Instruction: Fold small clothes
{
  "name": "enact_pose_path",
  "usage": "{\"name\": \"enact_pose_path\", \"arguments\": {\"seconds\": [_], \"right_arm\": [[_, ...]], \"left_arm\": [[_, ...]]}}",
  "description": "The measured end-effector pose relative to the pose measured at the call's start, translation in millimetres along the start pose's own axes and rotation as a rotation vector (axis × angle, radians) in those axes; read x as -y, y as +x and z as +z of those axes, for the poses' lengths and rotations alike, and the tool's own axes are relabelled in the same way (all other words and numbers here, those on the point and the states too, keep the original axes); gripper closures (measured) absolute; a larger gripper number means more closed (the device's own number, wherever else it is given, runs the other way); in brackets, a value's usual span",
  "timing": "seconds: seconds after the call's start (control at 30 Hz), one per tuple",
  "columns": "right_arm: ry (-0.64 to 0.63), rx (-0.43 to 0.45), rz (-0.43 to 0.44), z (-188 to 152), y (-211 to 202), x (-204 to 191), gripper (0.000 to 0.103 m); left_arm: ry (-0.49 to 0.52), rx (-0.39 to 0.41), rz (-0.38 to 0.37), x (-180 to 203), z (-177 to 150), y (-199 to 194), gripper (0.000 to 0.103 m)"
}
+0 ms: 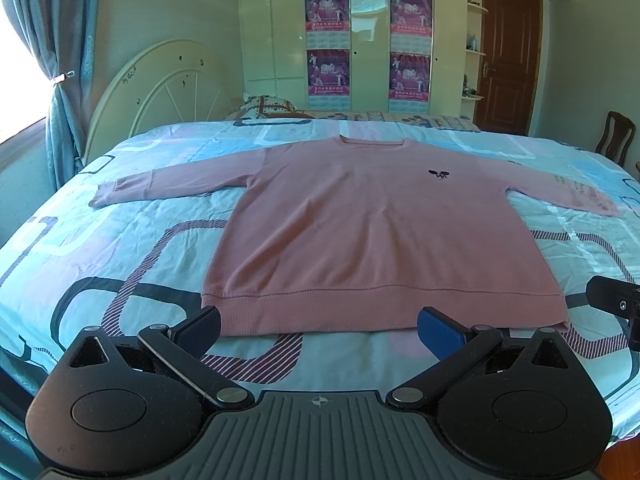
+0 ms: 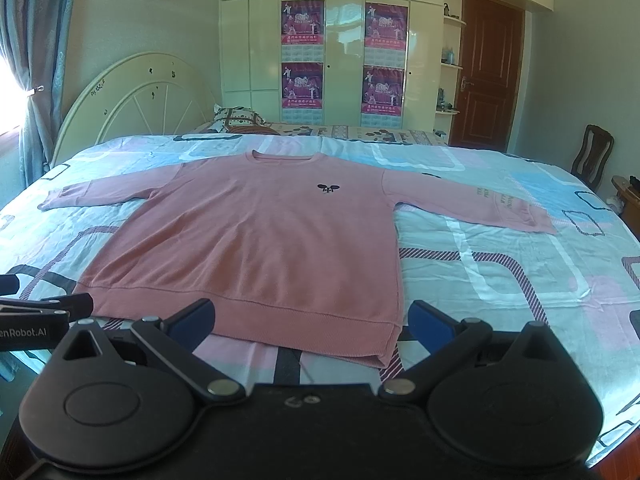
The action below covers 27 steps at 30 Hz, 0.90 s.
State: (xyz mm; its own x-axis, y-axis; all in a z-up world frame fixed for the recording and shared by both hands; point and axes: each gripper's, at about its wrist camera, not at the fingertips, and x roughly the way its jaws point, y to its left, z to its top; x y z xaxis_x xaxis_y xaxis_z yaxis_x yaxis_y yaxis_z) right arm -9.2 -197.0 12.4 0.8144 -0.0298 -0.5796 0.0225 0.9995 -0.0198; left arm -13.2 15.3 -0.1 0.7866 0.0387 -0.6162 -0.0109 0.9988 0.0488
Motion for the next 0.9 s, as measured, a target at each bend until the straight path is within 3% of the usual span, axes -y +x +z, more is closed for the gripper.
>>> {"name": "enact_pose_path", "arguments": {"seconds": [0.4,0.7,0.9], "right_arm": [[0.023,-0.011,-0.047,4,8,2,0.000],[0.071,-0.013,-0.113,26,47,5,0.000],[0.099,-0.012,-0.175,44,79,6,0.000]], "left_arm": [[0.016,-0.022,-0.030,3,12,21,0.000],[0.038,0.005,-0.103,8,49,64,0.000],[0.025,0.016,-0.203,3,80,100,0.000]]}}
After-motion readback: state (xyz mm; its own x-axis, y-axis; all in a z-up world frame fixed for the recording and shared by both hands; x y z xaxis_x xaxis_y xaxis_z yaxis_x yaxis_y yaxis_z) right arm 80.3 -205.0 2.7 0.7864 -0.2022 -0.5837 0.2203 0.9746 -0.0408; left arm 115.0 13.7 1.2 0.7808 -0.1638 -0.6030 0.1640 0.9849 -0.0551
